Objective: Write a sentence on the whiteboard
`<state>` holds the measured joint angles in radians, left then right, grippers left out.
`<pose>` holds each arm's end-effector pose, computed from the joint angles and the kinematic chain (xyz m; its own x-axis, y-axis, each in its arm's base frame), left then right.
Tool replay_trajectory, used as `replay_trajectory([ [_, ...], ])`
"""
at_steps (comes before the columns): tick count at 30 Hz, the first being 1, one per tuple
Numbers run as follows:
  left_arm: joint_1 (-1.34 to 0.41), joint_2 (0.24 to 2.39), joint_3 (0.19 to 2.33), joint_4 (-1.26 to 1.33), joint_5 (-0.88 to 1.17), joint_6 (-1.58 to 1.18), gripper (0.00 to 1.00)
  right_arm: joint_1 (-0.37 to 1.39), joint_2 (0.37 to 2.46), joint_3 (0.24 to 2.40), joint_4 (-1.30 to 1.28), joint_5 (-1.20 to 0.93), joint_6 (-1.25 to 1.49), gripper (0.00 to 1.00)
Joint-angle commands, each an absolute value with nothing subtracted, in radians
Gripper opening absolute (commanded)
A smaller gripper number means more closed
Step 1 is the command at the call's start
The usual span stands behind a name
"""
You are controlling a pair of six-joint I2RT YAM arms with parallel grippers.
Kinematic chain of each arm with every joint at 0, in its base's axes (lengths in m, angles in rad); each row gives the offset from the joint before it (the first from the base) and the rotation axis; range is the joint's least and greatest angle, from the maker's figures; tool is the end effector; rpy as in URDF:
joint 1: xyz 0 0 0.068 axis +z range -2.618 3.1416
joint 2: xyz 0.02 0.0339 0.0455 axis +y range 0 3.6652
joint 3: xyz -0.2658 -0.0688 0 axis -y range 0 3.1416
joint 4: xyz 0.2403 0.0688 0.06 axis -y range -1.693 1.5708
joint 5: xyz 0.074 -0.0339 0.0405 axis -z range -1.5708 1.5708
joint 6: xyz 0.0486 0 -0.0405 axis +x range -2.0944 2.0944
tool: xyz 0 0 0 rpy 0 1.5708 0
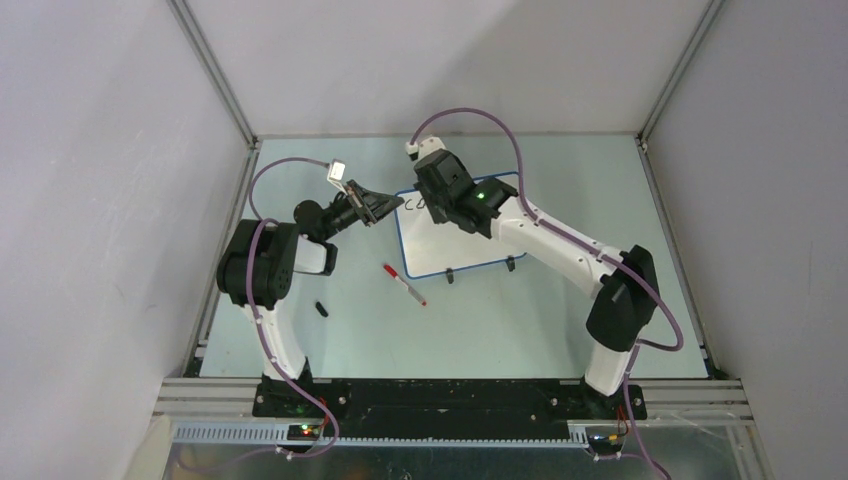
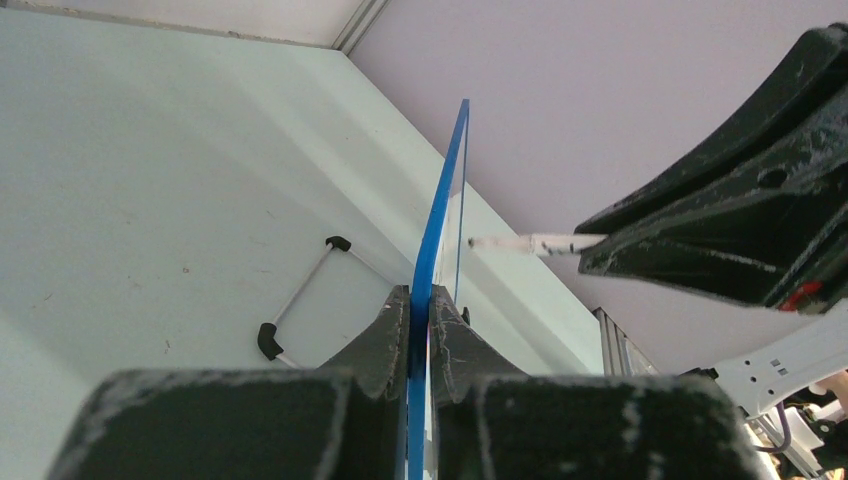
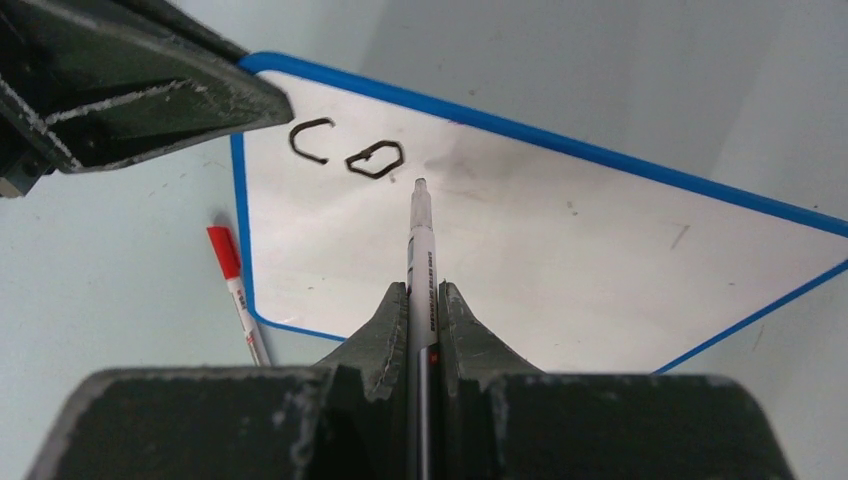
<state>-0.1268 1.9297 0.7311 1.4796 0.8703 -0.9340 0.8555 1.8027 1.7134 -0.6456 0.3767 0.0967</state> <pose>0.3503 -0.0821 0.1895 -0.4878 -0.4603 -0.7418 0.7029 0.2968 -0.6464 0.2852 0.3010 0.3306 -0.4882 -0.4250 -0.7622 -0.4781 0.8609 -0.1739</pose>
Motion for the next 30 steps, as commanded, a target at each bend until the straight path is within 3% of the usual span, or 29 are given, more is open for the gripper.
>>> replay_trajectory([
  [1, -0.136, 1.881, 0.73, 1.532, 0.879, -0.917, 0.05, 0.831, 1.73, 1.698, -0.579, 0.362, 0.111, 0.0],
  [30, -0.136, 1.879, 0.726, 1.532, 0.881, -0.914, 0.05, 0.821, 1.814, 1.754, -0.613, 0.332, 0.115, 0.0],
])
